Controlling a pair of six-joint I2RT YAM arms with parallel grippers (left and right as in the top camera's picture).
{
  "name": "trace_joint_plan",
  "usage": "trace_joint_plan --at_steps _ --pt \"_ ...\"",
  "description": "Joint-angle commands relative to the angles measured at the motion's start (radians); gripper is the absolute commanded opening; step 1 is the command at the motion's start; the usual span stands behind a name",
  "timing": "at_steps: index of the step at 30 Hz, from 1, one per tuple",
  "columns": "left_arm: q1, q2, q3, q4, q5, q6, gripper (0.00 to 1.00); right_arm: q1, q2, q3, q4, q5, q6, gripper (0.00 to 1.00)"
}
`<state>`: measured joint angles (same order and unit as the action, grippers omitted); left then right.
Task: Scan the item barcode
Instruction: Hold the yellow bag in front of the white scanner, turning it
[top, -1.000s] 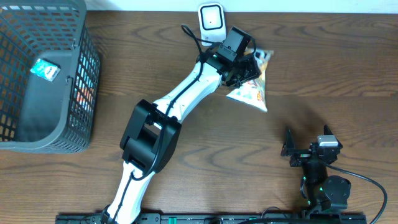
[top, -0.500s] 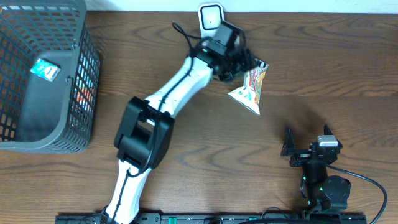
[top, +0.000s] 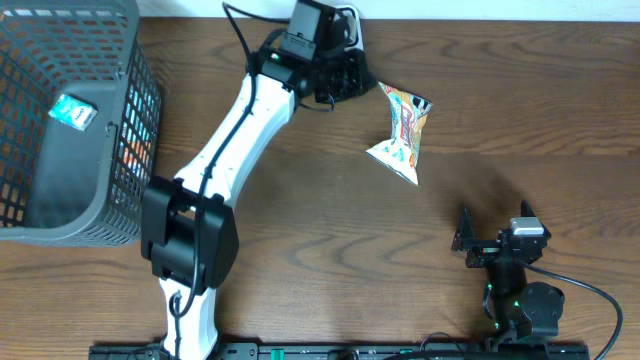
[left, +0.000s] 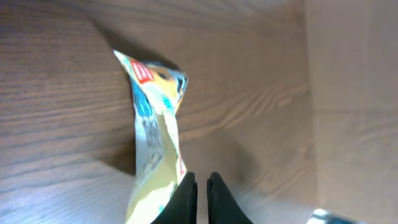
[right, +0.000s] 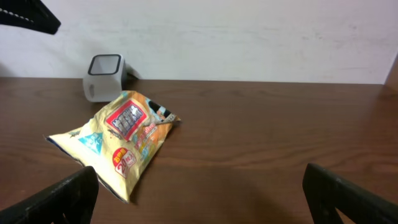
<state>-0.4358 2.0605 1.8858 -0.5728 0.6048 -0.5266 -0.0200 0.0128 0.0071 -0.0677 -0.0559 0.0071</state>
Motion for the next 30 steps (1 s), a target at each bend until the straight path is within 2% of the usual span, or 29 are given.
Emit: trace_joint_plan --at_steps 1,5,6,7,10,21,25,30 --pt "-0.071 -0.026 0.000 -0.064 -0.175 0.163 0.08 0.009 -0.003 -0.002 -0.004 -0.006 0.007 0.99" --pt "-0.147 -0.004 -0.019 -0.071 -0.317 0.220 0.08 0.009 -0.003 -0.002 -0.004 -0.006 0.007 0.99" --pt "-0.170 0.006 -0.019 -0.069 -0.376 0.220 0.08 0.009 -0.003 -0.002 -0.004 -0.006 0.006 0.99" --pt "-0.220 0.036 -0.019 -0.059 -0.527 0.220 0.08 0.009 -0.003 -0.002 -0.004 -0.006 0.007 0.99" --pt "-0.251 0.076 -0.019 -0.039 -0.619 0.233 0.08 0.009 -0.003 -0.002 -0.004 -0.006 0.007 0.99" --pt "-0.250 0.267 -0.019 -0.053 -0.643 0.305 0.08 0.009 -0.003 -0.002 -0.004 -0.006 0.007 0.99" --pt "-0.241 0.220 -0.005 -0.067 -0.733 0.306 0.08 0.009 -0.003 -0.002 -0.004 -0.006 0.007 0.99" --pt "-0.230 0.082 0.003 0.001 -0.737 0.305 0.08 0.009 -0.003 -0.002 -0.003 -0.006 0.007 0.99"
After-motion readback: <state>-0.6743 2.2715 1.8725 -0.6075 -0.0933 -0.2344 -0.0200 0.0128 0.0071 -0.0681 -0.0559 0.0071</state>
